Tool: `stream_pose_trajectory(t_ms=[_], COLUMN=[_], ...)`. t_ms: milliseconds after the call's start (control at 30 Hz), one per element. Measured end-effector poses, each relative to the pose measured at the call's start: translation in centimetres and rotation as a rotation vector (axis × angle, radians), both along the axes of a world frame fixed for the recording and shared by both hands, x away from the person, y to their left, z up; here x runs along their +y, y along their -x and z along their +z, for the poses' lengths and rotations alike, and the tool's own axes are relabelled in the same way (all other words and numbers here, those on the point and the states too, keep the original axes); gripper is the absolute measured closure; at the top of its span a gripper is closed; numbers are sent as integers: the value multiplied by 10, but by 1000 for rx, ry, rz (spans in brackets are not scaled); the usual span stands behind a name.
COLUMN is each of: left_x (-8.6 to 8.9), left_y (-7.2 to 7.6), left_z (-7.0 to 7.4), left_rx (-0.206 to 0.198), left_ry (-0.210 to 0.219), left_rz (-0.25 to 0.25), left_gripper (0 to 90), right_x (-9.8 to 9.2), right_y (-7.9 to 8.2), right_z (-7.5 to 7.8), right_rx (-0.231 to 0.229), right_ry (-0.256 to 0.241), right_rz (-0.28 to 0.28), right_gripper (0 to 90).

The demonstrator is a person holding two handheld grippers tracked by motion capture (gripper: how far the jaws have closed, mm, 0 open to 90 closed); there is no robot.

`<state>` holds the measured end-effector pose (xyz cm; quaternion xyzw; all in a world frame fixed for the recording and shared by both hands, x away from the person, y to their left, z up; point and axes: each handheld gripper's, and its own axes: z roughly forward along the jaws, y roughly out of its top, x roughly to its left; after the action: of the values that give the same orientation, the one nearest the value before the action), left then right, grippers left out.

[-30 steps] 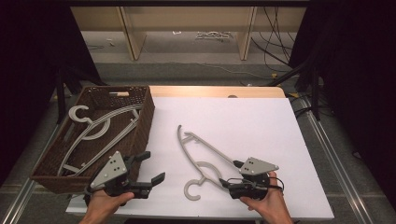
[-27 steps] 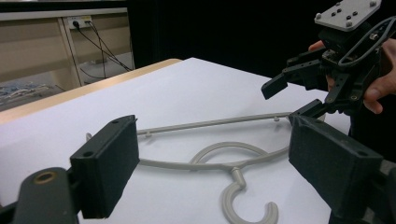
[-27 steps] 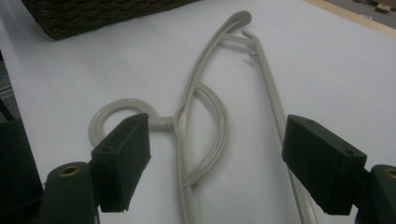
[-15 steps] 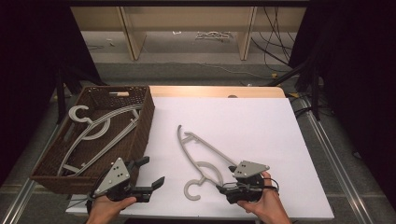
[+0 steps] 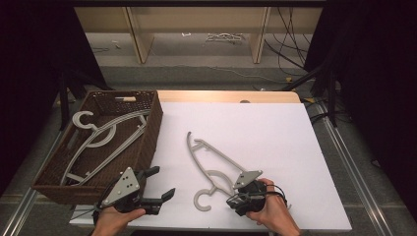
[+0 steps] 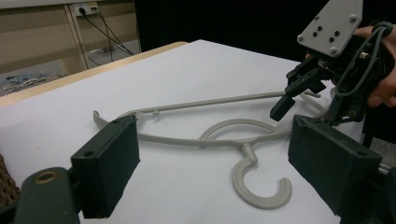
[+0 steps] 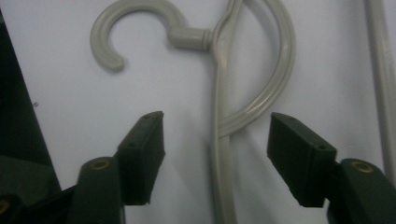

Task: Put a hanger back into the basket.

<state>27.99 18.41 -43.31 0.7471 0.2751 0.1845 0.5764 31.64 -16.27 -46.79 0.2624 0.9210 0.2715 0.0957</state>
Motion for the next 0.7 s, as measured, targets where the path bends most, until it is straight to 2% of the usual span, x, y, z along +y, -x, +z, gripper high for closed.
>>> stream_pose_trajectory(t_ms=[33,100,233,267,333,467,500,533,633,667,700], left_x=[-1,-2,0,0,0,-2,-2,-3,-4,-4,-5], left_y=[0,1,-1,-1,-2,-3,-3,-3,-3,-2,-1], left_z=[0,0,0,-1,-2,-4,-4,-5,-5,-5,-5], left_rx=[2,11,1,3,8,20,15,24,14,14,22], left_ry=[2,7,-9,-1,-14,-13,-28,-24,-25,-40,-32], left_rz=[1,1,2,1,9,13,8,7,-11,-9,-12], left_gripper=[162,162,163,164,165,169,170,170,171,171,173], right_x=[-1,-3,-8,-9,-9,-5,-4,-3,-2,-2,-1], right_y=[-2,-4,-8,-9,-11,-11,-13,-14,-18,-19,-21], right_z=[0,0,1,1,1,2,2,3,3,3,4], right_rx=[10,44,90,95,113,106,105,113,142,154,166], right_ry=[10,29,48,52,50,85,92,100,108,111,113], right_rz=[12,-1,-22,-16,0,16,23,19,23,18,21], right_gripper=[441,485,536,543,588,631,642,649,662,664,666])
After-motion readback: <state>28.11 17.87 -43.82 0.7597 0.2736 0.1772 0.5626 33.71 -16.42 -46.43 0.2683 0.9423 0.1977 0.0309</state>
